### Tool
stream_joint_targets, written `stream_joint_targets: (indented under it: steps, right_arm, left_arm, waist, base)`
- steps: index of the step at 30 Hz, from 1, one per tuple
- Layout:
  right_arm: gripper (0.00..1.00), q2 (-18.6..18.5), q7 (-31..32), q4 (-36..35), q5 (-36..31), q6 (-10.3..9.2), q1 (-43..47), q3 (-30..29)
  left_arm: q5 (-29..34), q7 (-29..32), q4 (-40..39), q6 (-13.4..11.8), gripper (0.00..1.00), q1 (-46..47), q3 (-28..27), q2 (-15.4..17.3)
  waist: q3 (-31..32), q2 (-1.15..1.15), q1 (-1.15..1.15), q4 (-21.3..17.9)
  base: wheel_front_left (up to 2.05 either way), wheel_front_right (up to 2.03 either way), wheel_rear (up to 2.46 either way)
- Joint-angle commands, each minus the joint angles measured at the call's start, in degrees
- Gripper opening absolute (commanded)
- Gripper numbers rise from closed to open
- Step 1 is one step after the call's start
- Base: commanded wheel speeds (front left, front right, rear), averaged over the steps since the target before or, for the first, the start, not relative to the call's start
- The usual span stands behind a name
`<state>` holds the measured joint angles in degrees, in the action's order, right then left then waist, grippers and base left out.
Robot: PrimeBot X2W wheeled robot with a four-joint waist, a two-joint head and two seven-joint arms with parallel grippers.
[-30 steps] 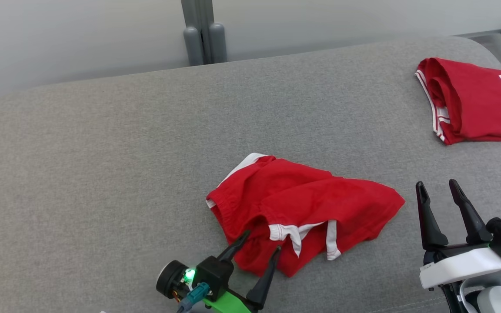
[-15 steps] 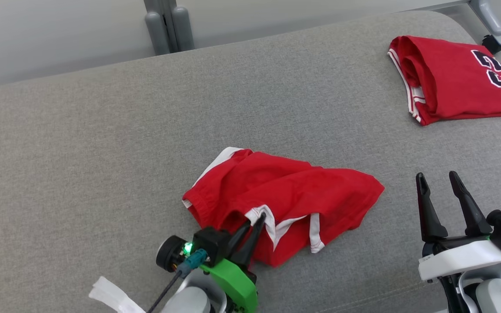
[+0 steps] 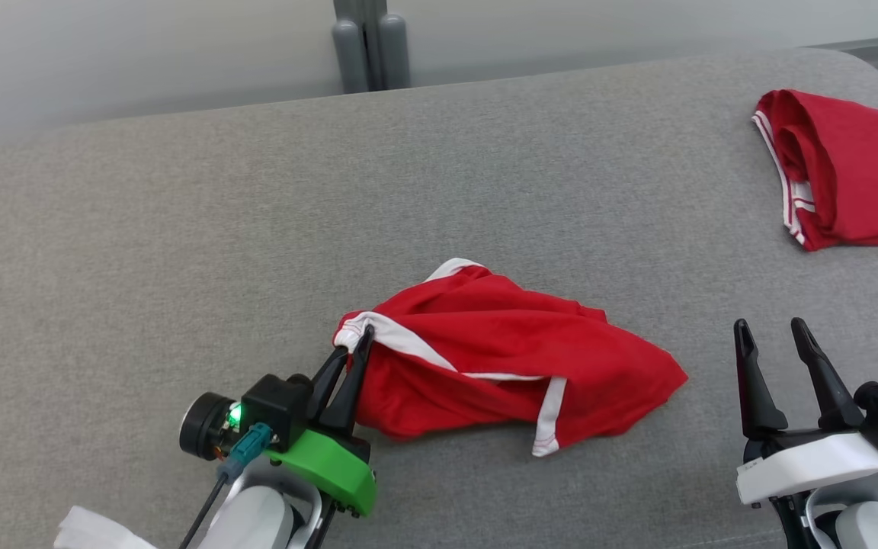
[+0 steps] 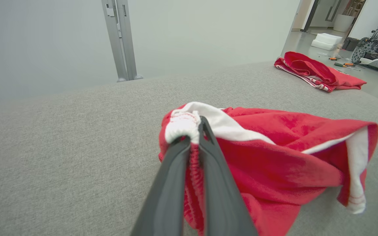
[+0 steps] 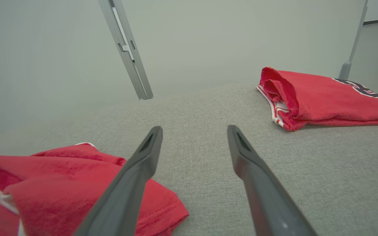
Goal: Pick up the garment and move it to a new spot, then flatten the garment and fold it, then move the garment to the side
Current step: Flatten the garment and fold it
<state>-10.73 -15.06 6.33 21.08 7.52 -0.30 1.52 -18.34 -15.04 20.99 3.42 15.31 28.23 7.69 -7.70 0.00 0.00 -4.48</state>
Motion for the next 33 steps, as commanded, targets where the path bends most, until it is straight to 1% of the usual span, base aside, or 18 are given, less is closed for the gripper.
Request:
stream_joint_targets:
  steps: [1,5,7,10,11,12,13,14,19,26,31,33]
  right_arm:
    - [1.00,-0.1,-0.1,0.3,0.2,-0.07,0.5,-0.1]
    - [1.00,-0.3,-0.2,0.9,0.2,-0.07,0.6,0.2]
    - [1.00,-0.3,-0.2,1.2,0.3,-0.07,0.6,0.3]
    - [1.00,-0.3,-0.2,1.6,0.0,-0.08,0.8,0.4]
    - [1.00,-0.4,-0.2,1.7,0.0,-0.07,0.8,0.3]
    - [1.00,-0.5,-0.2,1.8,0.1,-0.08,0.8,0.3]
    - [1.00,-0.6,-0.2,1.9,0.1,-0.07,0.9,0.2]
    - [1.00,-0.7,-0.2,2.0,0.2,-0.08,0.9,0.2]
    - [1.00,-0.9,-0.2,2.3,0.1,-0.08,1.4,-0.1]
    - [1.00,-0.7,-0.2,2.9,-0.2,-0.07,1.3,0.5]
    - [1.00,-0.9,-0.2,3.7,0.0,-0.07,1.4,1.1]
    - [1.00,-1.1,-0.1,4.0,0.0,-0.08,1.4,1.2]
  left_arm:
    - [0.4,-0.2,-1.1,-0.5,0.00,-1.4,-0.4,0.5]
    - [0.2,-0.2,-3.3,-0.3,0.00,-5.0,-1.0,1.2]
    - [0.1,-0.2,-3.1,-0.4,0.00,-7.0,-1.1,1.3]
    - [-0.5,-0.2,-2.2,-0.1,0.00,-9.8,-0.9,0.6]
    - [-0.6,-0.2,-1.8,0.0,0.10,-10.6,-0.8,0.5]
    - [-0.5,-0.2,-1.3,0.0,0.24,-11.4,-0.8,0.3]
    - [-0.7,-0.2,-1.1,0.0,0.60,-12.0,-1.0,0.1]
    - [-0.7,-0.2,-0.9,-0.2,1.00,-12.6,-1.4,0.0]
    - [-0.2,-0.2,-2.6,-1.2,1.00,-14.0,-4.4,-0.3]
    - [1.5,-0.2,-8.2,-2.0,1.00,-15.1,-10.8,-0.8]
    - [2.5,-0.2,-10.4,-2.0,1.00,-15.3,-15.6,-1.8]
    - [3.0,-0.2,-10.5,-1.6,1.00,-15.2,-17.4,-2.1]
  waist:
    - [0.7,0.00,0.00,2.6]
    - [0.8,0.00,0.00,4.6]
    - [0.8,0.00,0.00,5.5]
    - [1.0,0.00,0.00,6.4]
    - [1.0,0.00,0.00,6.6]
    - [1.1,0.00,0.00,6.9]
    - [1.2,0.00,0.00,7.1]
    - [1.3,0.00,0.00,7.4]
    - [2.1,0.00,0.00,8.8]
    - [3.1,0.00,0.00,9.5]
    - [3.9,0.00,0.00,9.2]
    - [4.2,0.00,0.00,9.0]
  base:
    - [0.00,0.00,0.00]
    - [0.00,0.00,0.00]
    - [0.00,0.00,0.00]
    - [0.00,0.00,0.00]
    - [0.00,0.00,0.00]
    - [0.00,0.00,0.00]
    - [0.00,0.00,0.00]
    - [0.00,0.00,0.00]
    - [0.00,0.00,0.00]
    - [0.00,0.00,0.00]
    - [0.00,0.00,0.00]
    - [0.00,0.00,0.00]
